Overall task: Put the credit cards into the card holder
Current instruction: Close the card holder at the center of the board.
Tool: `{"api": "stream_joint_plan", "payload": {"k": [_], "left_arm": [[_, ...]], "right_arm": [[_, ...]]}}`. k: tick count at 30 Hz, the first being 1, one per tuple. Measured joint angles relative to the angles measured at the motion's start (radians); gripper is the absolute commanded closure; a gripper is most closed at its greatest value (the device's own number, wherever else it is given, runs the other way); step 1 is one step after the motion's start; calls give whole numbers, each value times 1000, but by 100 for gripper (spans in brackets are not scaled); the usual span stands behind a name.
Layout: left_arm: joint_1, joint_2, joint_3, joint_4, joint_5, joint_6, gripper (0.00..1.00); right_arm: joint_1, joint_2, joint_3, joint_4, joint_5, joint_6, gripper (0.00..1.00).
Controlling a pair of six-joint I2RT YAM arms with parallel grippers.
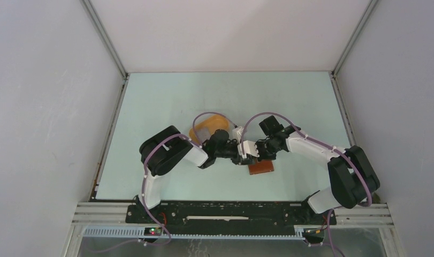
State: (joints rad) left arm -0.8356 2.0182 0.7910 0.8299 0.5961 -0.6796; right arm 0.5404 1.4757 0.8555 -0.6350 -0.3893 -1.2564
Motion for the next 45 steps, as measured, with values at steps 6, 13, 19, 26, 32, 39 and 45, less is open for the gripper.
{"api": "stream_joint_plan", "payload": {"k": [6,13,19,26,32,39,45], "left_arm": [[0,0,12,-24,1,0,100],[0,2,16,-27,3,0,100],[0,3,18,-27,7,0,100],[0,4,18,-27,9,0,100],[0,4,18,-26,10,-1,100],[0,4,18,-26,10,-1,100],[0,5,18,-25,11,-1,100]], "right_arm": [[0,-16,0,-12,2,-15,100],[14,-26,-17,-21,14,-32,100],[33,-23,-17,-14,37,-33,100],[36,-19,-19,-8,58,-34,100],[38,-19,-24,-4,63,-40,100],[51,-17,-26,-3,79,-48,100],[63,-12,-28,3,98,-49,100]]}}
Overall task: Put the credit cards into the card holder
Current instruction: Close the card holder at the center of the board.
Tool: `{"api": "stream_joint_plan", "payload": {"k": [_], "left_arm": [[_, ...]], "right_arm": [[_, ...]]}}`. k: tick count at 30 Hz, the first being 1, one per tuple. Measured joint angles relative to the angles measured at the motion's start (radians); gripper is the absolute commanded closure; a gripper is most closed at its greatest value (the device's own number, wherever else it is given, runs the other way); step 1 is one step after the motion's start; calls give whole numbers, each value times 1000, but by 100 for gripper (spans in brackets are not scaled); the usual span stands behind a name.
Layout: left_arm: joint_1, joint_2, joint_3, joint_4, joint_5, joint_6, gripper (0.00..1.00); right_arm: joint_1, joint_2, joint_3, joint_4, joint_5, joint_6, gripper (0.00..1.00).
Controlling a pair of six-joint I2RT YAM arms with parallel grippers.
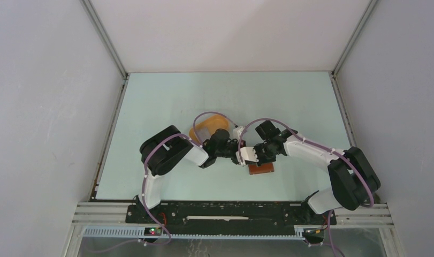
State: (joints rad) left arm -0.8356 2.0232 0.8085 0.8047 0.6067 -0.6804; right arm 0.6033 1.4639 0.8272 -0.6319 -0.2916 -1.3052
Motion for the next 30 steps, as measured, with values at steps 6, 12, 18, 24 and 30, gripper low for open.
{"api": "stream_joint_plan", "payload": {"k": [6,12,18,24,30], "left_arm": [[1,2,0,3,4,0,100],[2,4,0,8,7,0,100],[3,6,0,12,9,-1,100],[7,13,0,26,20,-4,100],[14,23,0,48,30,-23,100]], "right_arm": [[14,8,3,-1,21,-1,100],[28,29,24,-23,41,-3,100],[48,52,41,-42,69,-3,100],[70,66,52,-53,101,-3,100],[98,72,48,-55,144,-3,100]]}}
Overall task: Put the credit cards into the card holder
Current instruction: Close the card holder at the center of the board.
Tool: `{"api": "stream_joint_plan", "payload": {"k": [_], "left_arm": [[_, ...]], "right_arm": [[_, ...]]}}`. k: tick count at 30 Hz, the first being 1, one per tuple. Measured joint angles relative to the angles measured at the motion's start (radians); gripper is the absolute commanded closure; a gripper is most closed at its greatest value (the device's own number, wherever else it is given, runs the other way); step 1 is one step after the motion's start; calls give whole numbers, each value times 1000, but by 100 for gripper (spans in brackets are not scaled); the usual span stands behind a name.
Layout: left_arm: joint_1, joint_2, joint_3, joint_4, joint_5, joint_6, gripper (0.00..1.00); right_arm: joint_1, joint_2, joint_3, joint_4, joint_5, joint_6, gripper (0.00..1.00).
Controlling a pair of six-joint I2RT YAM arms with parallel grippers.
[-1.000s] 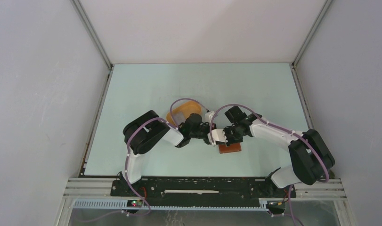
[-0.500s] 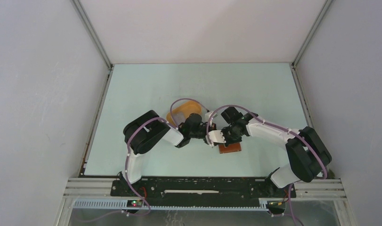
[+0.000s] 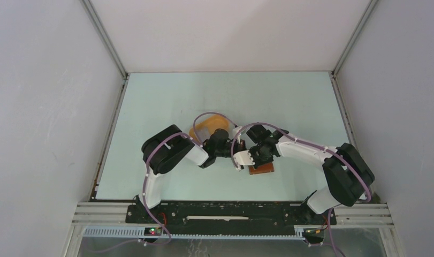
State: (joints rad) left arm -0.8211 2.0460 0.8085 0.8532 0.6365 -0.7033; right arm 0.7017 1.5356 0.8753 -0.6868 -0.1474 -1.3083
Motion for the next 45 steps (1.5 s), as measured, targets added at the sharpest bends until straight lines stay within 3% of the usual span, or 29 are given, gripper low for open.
{"api": "stream_joint_plan", "payload": {"k": [13,23,25,29,34,39,42,45], "left_arm": [[16,23,-8,65,11,-52,100],[74,40,-83,214,13,-154,100],[74,40,-90,233,13,-163,99],[74,39,-102,251,13,-165,91],[74,-23,-149,235,-8,-161,83],[73,-225,-219,143,-72,-114,77],[65,-394,-252,27,-145,-45,69],[28,-581,-251,-166,-259,63,58]], "right_arm": [[62,-6,-26,21,91,6,100],[122,2,-36,33,183,34,98],[122,2,-37,35,184,45,80],[108,-28,-37,45,158,87,53],[60,-102,-48,40,32,140,38],[-26,-280,-48,-32,-109,175,28],[-97,-416,-44,-69,-158,209,19],[-186,-535,-23,-97,-206,275,3]]}}
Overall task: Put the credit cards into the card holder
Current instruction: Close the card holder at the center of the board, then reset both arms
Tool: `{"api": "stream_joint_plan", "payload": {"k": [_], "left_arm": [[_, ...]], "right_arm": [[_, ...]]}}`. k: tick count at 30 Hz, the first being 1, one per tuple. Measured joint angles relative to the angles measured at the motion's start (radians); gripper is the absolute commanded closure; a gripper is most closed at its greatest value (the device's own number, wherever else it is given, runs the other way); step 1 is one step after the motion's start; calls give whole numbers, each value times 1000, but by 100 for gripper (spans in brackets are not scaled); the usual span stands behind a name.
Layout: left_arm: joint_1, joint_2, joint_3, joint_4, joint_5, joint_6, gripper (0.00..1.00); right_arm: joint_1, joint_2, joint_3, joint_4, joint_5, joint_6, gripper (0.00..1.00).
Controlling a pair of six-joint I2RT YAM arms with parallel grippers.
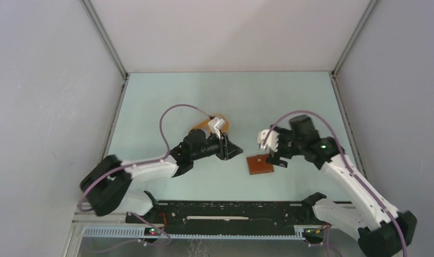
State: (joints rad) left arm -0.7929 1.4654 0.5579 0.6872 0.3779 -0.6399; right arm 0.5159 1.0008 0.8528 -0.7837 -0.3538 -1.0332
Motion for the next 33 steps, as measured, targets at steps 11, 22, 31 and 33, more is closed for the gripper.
{"api": "stream_joint_plan", "payload": {"k": [11,22,31,33], "left_arm": [[-147,-400,173,-573,-298,308,18],[-147,-688,233,-829,-441,370,0],[-117,-911,235,-919,-523,333,0],[-110,-950,235,-928,-542,326,0]], "right_arm": [[-555,-240,117,62,-314,496,0],[-698,-345,79,223,-377,924,0],[-700,-362,77,226,-496,954,0],[-700,-362,76,226,-511,954,0]]}}
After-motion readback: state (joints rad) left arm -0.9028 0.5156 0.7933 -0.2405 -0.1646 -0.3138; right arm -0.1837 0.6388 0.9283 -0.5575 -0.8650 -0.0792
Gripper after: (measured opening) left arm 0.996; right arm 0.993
